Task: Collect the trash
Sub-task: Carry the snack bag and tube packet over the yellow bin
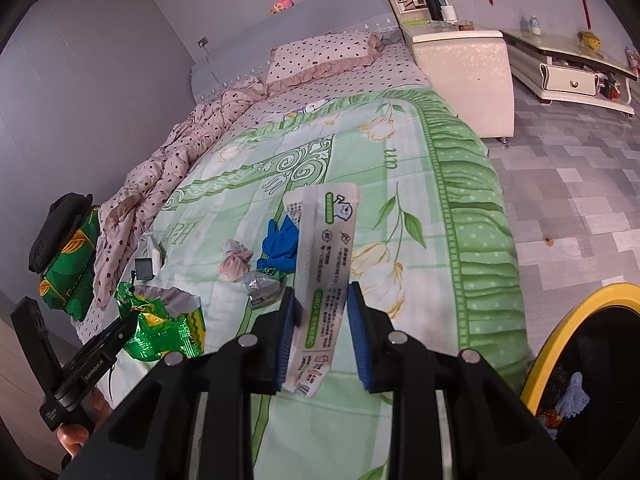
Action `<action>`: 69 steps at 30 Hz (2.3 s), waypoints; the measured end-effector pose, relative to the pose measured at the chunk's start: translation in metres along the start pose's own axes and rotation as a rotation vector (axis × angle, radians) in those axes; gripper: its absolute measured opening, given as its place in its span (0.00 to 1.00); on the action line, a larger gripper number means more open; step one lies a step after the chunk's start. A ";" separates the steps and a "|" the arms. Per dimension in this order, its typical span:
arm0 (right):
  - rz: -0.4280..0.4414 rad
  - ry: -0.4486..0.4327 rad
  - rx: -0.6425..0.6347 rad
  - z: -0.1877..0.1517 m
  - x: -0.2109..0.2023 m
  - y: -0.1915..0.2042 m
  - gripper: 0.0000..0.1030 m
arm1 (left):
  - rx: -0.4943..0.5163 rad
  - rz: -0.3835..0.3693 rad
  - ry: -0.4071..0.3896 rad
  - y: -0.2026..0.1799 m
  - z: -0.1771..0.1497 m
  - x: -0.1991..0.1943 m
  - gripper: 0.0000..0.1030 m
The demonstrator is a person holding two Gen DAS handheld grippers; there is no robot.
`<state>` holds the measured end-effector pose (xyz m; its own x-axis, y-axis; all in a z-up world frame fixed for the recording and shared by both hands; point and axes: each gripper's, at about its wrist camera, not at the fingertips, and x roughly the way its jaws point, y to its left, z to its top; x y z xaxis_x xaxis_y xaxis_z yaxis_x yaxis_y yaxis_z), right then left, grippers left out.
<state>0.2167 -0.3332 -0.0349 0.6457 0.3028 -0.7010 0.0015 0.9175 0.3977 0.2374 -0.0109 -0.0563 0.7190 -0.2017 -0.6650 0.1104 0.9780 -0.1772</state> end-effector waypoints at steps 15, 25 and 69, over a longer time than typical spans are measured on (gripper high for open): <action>-0.064 -0.111 0.039 0.002 -0.088 -0.055 0.24 | 0.080 -0.125 -0.009 -0.098 0.004 -0.027 0.36; -0.120 -0.163 0.096 -0.004 -0.134 -0.108 0.24 | 0.153 -0.205 0.008 -0.170 -0.002 -0.029 0.36; -0.340 -0.136 0.287 -0.051 -0.158 -0.271 0.25 | 0.394 -0.396 0.213 -0.362 -0.110 0.040 0.40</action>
<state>0.0757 -0.6165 -0.0618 0.6666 -0.0568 -0.7432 0.4289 0.8447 0.3202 0.1514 -0.3786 -0.0985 0.4220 -0.5220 -0.7413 0.6177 0.7640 -0.1863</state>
